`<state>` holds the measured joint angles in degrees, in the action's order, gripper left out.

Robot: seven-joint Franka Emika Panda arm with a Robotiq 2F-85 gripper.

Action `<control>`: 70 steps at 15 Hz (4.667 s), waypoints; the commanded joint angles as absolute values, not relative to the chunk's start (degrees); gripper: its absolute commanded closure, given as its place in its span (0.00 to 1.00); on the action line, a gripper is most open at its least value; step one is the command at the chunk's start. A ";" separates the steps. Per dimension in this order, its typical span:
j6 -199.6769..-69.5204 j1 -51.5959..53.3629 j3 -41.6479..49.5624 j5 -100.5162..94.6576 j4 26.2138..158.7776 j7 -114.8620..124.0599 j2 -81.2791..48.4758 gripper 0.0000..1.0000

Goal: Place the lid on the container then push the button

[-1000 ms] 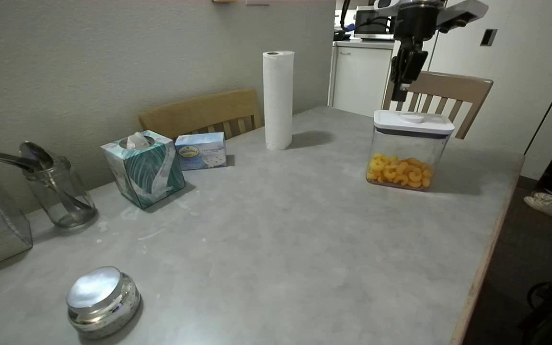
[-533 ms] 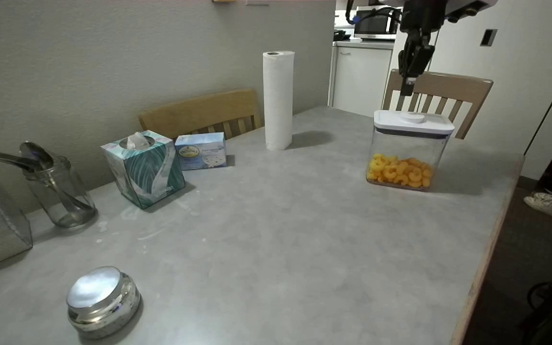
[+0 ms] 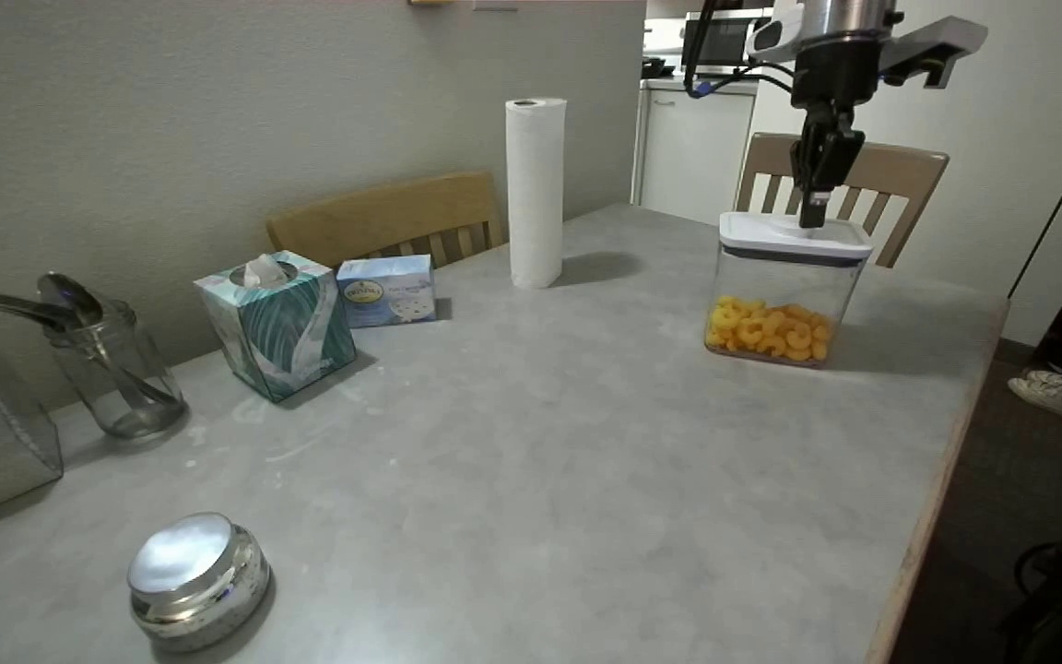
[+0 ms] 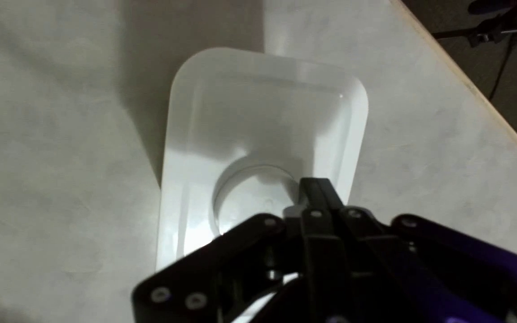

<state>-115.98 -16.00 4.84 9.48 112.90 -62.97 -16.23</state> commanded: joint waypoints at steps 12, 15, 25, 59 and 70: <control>-124.99 -16.45 5.57 10.04 113.21 -64.50 -18.26 1.00; -125.11 -16.39 5.40 10.17 113.14 -64.82 -17.47 1.00; -127.64 -16.65 5.46 9.99 112.17 -65.68 -17.68 1.00; -126.04 -16.91 5.16 9.88 110.15 -71.38 -14.99 0.03; -127.04 -16.34 5.01 11.57 114.32 -74.24 -13.15 0.00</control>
